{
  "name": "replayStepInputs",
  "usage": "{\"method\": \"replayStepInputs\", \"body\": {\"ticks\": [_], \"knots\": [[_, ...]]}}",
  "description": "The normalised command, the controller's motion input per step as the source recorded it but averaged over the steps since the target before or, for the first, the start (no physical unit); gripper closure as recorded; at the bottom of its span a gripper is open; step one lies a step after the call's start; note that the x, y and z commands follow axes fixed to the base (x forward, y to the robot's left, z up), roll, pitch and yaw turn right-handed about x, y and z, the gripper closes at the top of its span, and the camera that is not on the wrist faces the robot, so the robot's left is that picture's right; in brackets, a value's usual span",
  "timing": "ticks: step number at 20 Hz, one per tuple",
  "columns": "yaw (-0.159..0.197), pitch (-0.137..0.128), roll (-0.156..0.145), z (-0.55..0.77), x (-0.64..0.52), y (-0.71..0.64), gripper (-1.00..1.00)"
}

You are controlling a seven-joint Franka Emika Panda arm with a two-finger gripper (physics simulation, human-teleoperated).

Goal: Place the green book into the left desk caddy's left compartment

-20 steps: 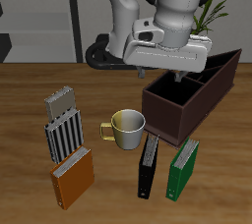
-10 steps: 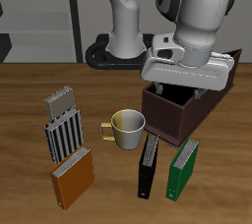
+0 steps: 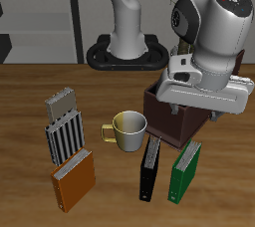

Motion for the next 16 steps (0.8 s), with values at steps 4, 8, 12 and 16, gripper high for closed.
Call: {"method": "replayStepInputs", "body": {"ticks": [4, 8, 12, 16], "knots": [[0.001, -0.003, 0.012, -0.19, 0.1, 0.06, -1.0], [-0.005, -0.016, 0.03, -0.28, 0.11, 0.03, -1.0], [-0.026, -0.002, 0.004, -0.3, 0.08, 0.0, -1.0], [0.014, -0.024, 0.045, -0.28, 0.05, 0.08, -1.0]]}}
